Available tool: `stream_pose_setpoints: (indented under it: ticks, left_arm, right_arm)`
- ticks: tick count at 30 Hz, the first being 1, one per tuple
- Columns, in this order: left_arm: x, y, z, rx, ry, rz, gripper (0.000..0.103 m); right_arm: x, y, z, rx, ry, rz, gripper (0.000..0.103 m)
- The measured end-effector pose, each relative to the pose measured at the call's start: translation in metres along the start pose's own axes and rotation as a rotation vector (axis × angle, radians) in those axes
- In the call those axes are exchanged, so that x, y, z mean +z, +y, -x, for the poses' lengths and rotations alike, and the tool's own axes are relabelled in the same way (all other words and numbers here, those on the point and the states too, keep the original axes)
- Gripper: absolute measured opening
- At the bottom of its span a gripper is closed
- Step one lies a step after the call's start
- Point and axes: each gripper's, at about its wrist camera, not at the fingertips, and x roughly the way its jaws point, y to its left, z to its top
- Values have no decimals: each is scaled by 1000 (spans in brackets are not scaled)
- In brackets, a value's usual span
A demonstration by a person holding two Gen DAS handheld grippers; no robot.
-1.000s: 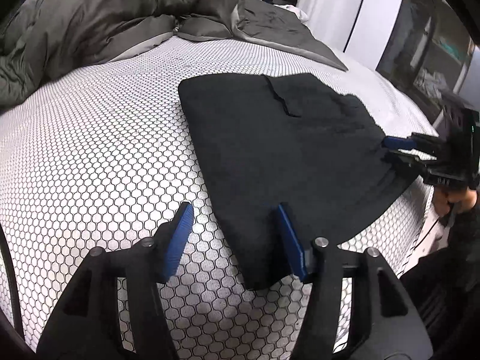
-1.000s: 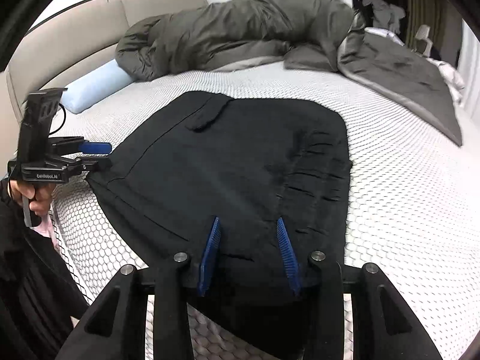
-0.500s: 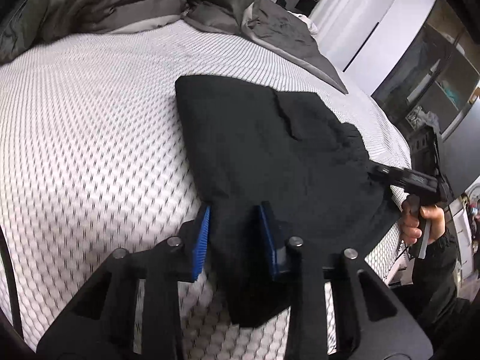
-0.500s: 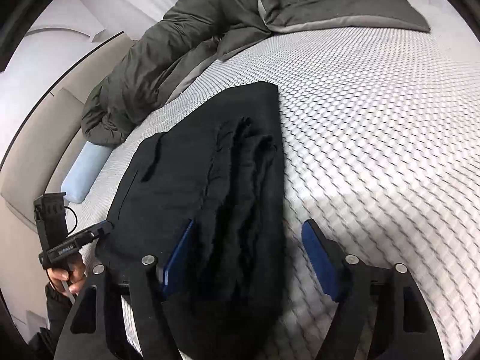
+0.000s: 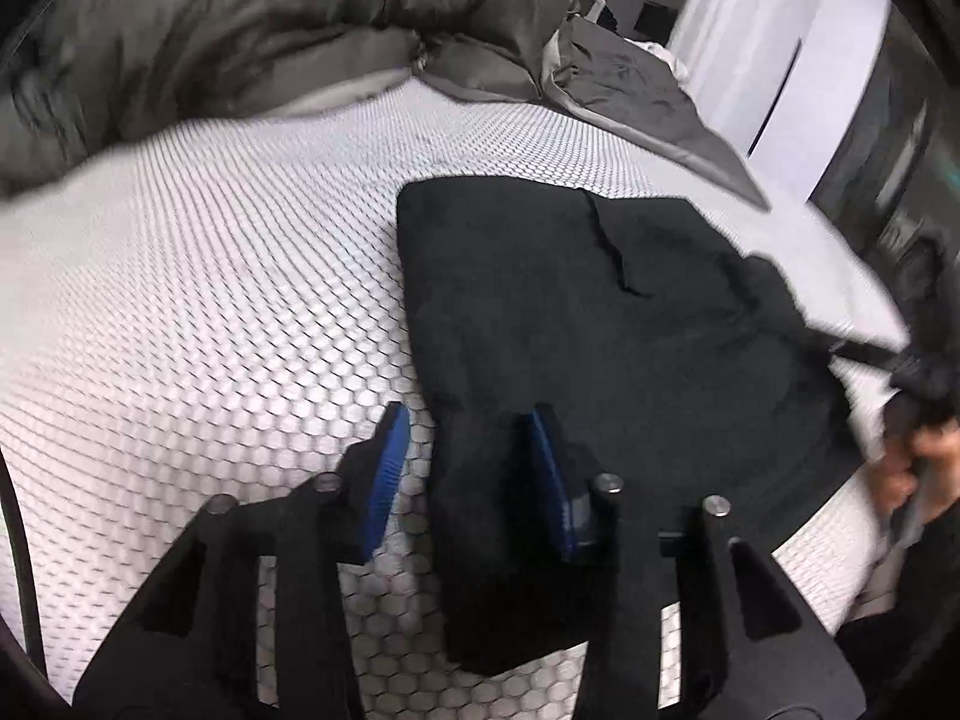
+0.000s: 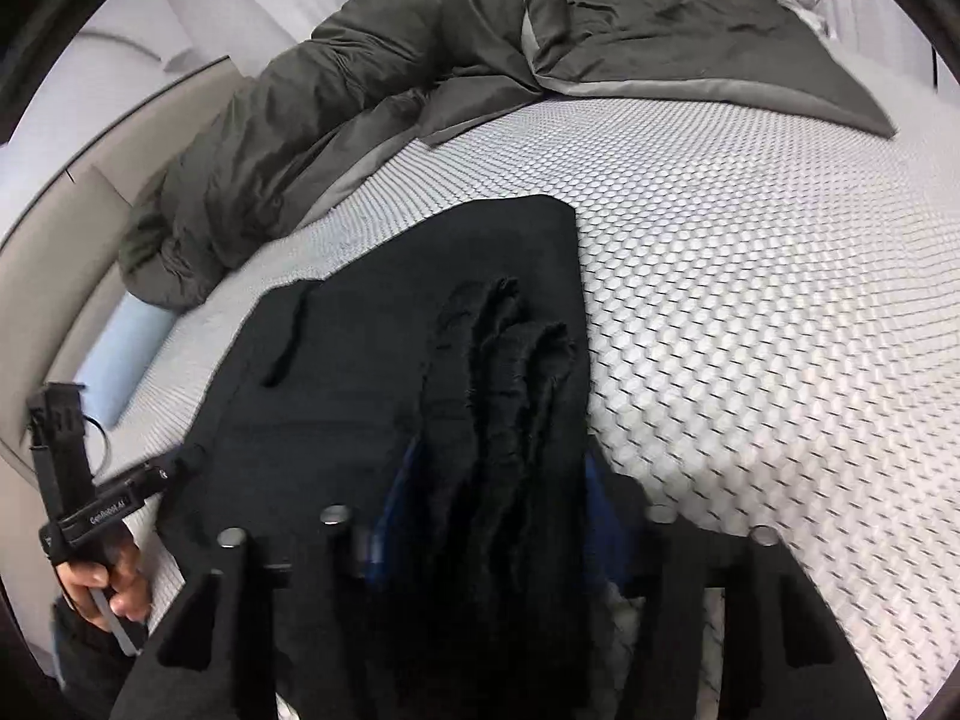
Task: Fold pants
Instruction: 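Open both tools and lift them off the folded pants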
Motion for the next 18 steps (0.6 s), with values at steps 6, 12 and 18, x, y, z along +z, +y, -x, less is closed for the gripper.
stream_pose_setpoints:
  ticks: [6,12,18]
  left_arm:
    - [-8,-13,33,106,-73,1,77]
    - [-29,-36,85,102,-181,-25,102]
    - [-57,-59,107,120,-240,-70,102]
  right_arm:
    - [-15,21,50,-42,-139,89,103]
    - [-47,44,82,3,-252,176,103]
    - [-98,70,110,-3,-388,304,103]
